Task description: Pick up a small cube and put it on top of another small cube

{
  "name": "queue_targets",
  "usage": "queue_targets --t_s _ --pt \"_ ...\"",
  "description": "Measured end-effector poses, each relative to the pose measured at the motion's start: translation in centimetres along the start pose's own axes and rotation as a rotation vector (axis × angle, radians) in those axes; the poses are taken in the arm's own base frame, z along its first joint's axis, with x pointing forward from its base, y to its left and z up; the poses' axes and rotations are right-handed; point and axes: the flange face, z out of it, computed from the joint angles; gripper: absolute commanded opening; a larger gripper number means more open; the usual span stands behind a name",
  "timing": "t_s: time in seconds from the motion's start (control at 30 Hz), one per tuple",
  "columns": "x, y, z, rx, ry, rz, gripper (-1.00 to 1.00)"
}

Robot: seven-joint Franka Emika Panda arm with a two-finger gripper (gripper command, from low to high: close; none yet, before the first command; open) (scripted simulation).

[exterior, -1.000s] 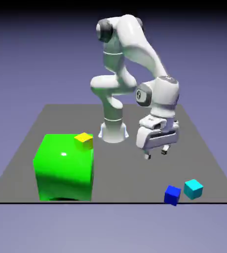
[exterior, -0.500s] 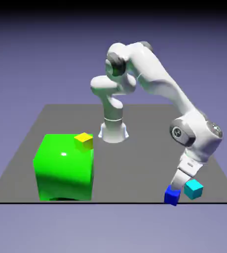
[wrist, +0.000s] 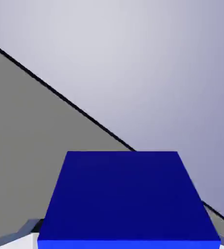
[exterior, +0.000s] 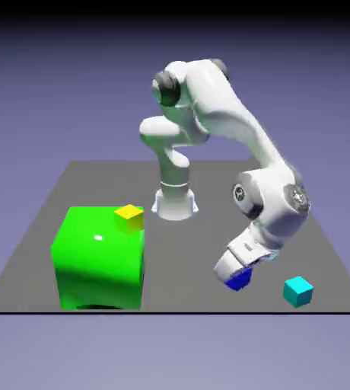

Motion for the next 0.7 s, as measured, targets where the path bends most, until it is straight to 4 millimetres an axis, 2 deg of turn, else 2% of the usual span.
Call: queue_targets --t_s 0.07,0.17,0.27,0.37,0.4,0.43,0.6,0.63,0.7 --pt "0.9 5.8 -1.2 0.037 -0.052 0.159 -1.00" --pt "1.1 14.5 -2.7 0.109 -0.136 0.390 -1.00" --pt "0.1 23.0 -3.9 0.202 -0.227 0.608 -1.00" --pt "-2.1 31.9 -4.4 0.319 -0.330 0.827 -1.00" --pt "-2.6 32.7 -4.6 0.338 -0.344 0.850 -1.00" --pt "-2.6 32.2 -4.9 0.335 -0.341 0.840 -1.00" --pt "-2.9 29.5 1.3 0.336 -0.342 0.843 -1.00" --pt "-2.9 29.5 1.5 0.336 -0.342 0.842 1.00" --pt "-2.9 29.5 1.5 0.334 -0.341 0.842 1.00"
